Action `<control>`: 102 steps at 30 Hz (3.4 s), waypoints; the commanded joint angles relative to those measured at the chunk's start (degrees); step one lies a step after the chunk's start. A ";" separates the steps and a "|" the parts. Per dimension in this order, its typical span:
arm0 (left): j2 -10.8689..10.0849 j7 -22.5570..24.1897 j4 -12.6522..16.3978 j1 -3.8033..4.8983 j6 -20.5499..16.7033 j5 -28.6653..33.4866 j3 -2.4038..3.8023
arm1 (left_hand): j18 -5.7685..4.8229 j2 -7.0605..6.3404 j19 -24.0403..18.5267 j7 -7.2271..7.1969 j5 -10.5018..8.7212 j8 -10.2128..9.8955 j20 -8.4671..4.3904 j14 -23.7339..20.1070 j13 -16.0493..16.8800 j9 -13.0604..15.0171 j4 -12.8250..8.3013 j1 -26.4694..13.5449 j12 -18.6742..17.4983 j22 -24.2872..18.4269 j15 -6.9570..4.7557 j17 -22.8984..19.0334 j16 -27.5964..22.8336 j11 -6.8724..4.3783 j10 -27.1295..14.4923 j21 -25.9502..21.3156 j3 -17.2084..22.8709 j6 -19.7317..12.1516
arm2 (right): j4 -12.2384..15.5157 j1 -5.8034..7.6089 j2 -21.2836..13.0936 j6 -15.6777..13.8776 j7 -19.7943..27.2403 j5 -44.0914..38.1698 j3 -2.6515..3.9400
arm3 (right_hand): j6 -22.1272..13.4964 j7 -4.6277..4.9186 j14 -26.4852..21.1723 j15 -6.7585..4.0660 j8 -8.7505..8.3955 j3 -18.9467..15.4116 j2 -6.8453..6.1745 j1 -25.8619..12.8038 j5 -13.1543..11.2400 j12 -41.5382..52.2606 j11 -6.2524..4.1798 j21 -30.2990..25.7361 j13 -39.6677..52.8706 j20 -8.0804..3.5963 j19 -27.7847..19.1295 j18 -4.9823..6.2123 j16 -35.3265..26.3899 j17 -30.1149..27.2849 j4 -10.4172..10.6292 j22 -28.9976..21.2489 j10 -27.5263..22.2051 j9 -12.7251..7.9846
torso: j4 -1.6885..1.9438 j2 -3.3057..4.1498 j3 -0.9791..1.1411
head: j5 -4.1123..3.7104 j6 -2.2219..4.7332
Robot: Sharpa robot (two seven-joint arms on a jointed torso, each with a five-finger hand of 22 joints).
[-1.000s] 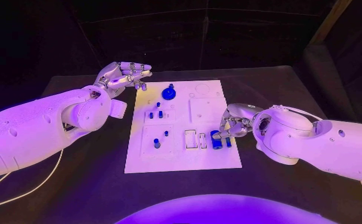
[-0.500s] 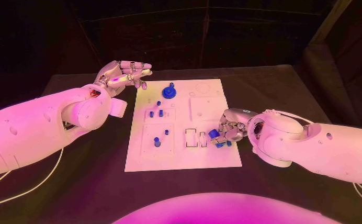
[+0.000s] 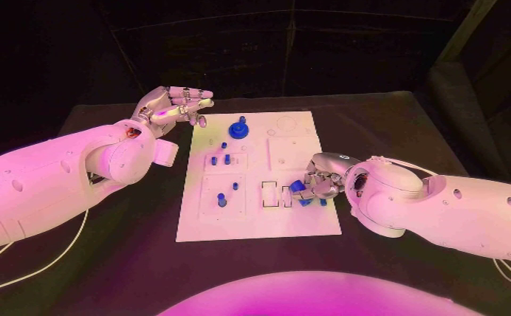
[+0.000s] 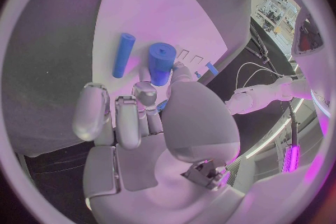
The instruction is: Assemble the parts on the task board
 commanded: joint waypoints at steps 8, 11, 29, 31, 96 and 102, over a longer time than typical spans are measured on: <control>-0.02 0.27 0.14 0.08 0.62 0.18 -0.01 | 0.73 0.13 -0.22 -0.02 0.13 0.32 0.01 -0.50 0.08 -0.04 0.15 -0.47 0.34 -0.08 -0.09 -0.06 -0.16 0.03 -0.31 -0.18 -0.29 -0.26 | 2.43 -0.13 -1.20 -13.51 3.37 6.44 -0.10 | -0.04 0.14 3.58 -0.49 0.52 0.70 1.23 3.16 5.11 -0.31 -0.17 0.34 0.51 -0.32 0.24 -0.65 0.15 2.31 -0.26 0.05 0.21 0.69 | 0.21 -0.10 -0.10 | -0.23 0.02; 0.03 0.25 0.14 0.08 0.64 0.18 -0.02 | 0.73 0.13 -0.22 -0.02 0.13 0.32 0.01 -0.50 0.08 -0.04 0.15 -0.47 0.34 -0.08 -0.09 -0.06 -0.16 0.03 -0.31 -0.18 -0.29 -0.26 | 3.10 -0.12 -1.04 -14.90 4.75 9.35 -0.10 | -0.01 0.13 3.59 -0.49 0.55 0.71 1.27 3.23 5.27 -0.25 -0.18 0.36 0.63 -0.32 0.25 -0.66 0.18 2.35 -0.22 0.09 0.27 0.72 | 0.32 -0.08 -0.11 | -0.15 0.14; 0.24 0.17 0.00 0.08 0.84 0.18 -0.08 | 0.74 0.15 -0.20 0.01 0.15 0.35 0.02 -0.53 0.07 -0.06 0.17 -0.52 0.41 -0.16 -0.08 -0.11 -0.14 0.05 -0.43 -0.24 -0.33 -0.36 | 0.85 -0.11 4.81 -6.57 1.51 15.09 -0.08 | 2.25 -0.56 3.55 -0.78 1.50 -1.28 1.95 -0.04 2.99 -2.74 -0.65 0.46 -1.04 -0.39 0.26 -0.66 -0.02 2.17 0.42 0.27 -0.13 1.74 | 0.39 -0.01 -0.16 | 0.62 -0.32; 0.26 0.17 -0.03 0.08 0.85 0.18 -0.09 | 0.74 0.15 -0.20 0.01 0.15 0.35 0.02 -0.53 0.07 -0.06 0.17 -0.52 0.41 -0.16 -0.08 -0.11 -0.14 0.05 -0.43 -0.24 -0.33 -0.36 | 0.51 -0.11 5.26 -6.73 0.86 14.86 -0.08 | 2.62 -0.74 3.58 -0.89 1.64 -1.57 2.16 -0.61 2.87 -2.48 -0.78 0.46 -0.60 -0.49 0.27 -0.66 0.03 2.27 0.44 0.25 0.27 1.97 | 0.37 -0.02 -0.13 | 0.77 -0.37; 0.39 -0.10 -0.44 0.05 1.23 0.18 -0.29 | 0.73 0.21 -0.21 0.09 0.16 0.35 0.05 -0.61 0.06 -0.09 0.26 -0.66 0.49 -0.29 -0.03 -0.19 -0.14 0.13 -0.68 -0.33 -0.41 -0.56 | 0.11 -0.10 5.39 -5.35 4.67 6.48 -0.05 | 3.53 -1.51 3.90 -1.54 2.13 0.97 1.12 2.43 -14.42 -1.69 -1.50 0.78 6.12 -1.19 0.73 -0.90 0.48 4.22 -4.22 1.65 3.60 7.02 | 0.58 -0.07 -0.16 | 1.05 -0.90; 0.46 -0.09 -0.51 0.05 1.29 0.18 -0.30 | 0.73 0.21 -0.21 0.09 0.16 0.35 0.05 -0.61 0.06 -0.09 0.26 -0.66 0.49 -0.29 -0.03 -0.19 -0.14 0.13 -0.68 -0.33 -0.41 -0.56 | -0.56 -0.09 5.87 -4.98 2.37 5.59 -0.05 | 3.68 -1.76 3.93 -1.72 2.12 1.91 2.77 5.12 -15.17 -1.56 -1.74 0.86 6.55 -1.34 0.79 -0.92 0.58 4.45 -5.91 1.80 3.84 7.17 | 0.64 -0.09 -0.14 | 1.04 -1.02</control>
